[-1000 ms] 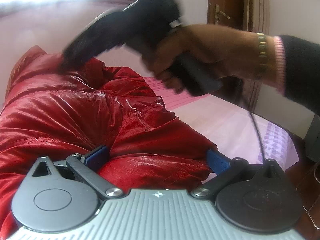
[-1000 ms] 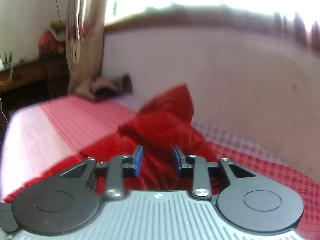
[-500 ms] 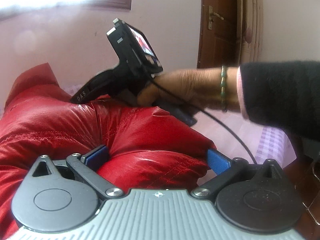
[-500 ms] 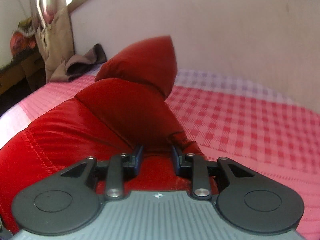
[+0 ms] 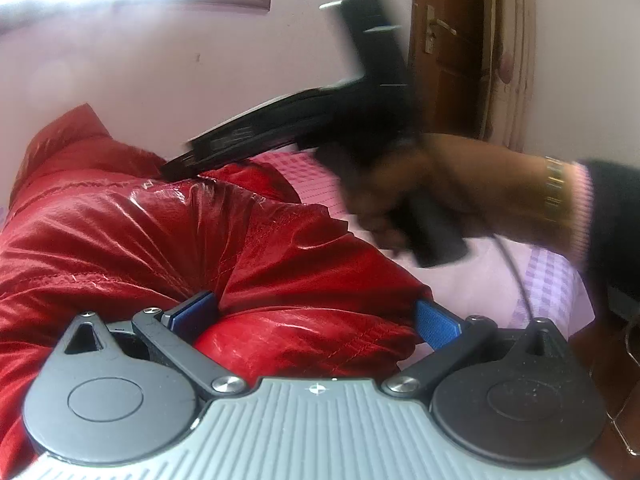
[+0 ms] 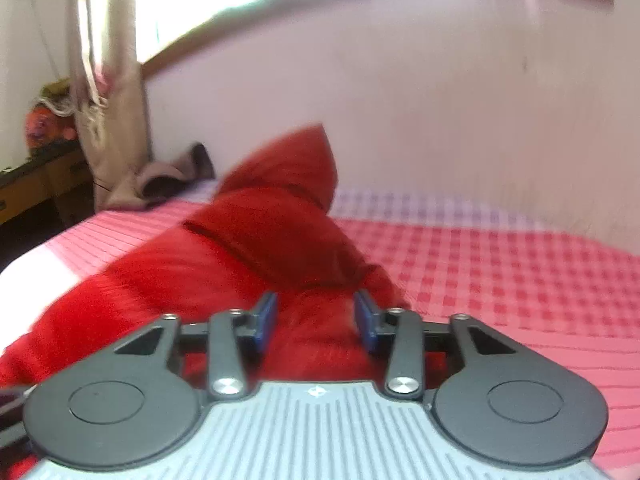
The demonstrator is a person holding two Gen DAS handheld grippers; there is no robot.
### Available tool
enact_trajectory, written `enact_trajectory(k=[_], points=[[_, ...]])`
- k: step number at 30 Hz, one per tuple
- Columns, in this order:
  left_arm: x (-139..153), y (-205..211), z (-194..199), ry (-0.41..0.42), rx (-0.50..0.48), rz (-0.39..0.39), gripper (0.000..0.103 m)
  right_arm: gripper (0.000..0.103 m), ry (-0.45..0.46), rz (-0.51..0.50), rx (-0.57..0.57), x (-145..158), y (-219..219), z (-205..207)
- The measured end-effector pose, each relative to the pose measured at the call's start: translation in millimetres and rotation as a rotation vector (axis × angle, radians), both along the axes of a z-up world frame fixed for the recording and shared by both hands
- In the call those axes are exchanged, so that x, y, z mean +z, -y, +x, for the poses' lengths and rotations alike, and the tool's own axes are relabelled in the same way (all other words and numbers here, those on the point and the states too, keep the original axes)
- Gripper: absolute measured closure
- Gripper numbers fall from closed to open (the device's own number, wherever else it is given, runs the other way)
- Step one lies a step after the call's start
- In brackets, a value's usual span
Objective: Fold large clothes
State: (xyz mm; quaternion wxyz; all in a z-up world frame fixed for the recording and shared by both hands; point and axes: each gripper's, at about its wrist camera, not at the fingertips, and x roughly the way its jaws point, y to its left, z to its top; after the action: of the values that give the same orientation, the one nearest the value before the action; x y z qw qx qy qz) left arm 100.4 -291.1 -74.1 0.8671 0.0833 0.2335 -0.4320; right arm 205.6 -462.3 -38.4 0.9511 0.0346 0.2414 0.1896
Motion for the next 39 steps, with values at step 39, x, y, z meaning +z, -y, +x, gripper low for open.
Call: enact_trajectory(k=[39], points=[[44,-51,-10,0.022,0.102,-0.081,0.000,0.023,-0.122,0.268,-0.193,-61,33,-118]])
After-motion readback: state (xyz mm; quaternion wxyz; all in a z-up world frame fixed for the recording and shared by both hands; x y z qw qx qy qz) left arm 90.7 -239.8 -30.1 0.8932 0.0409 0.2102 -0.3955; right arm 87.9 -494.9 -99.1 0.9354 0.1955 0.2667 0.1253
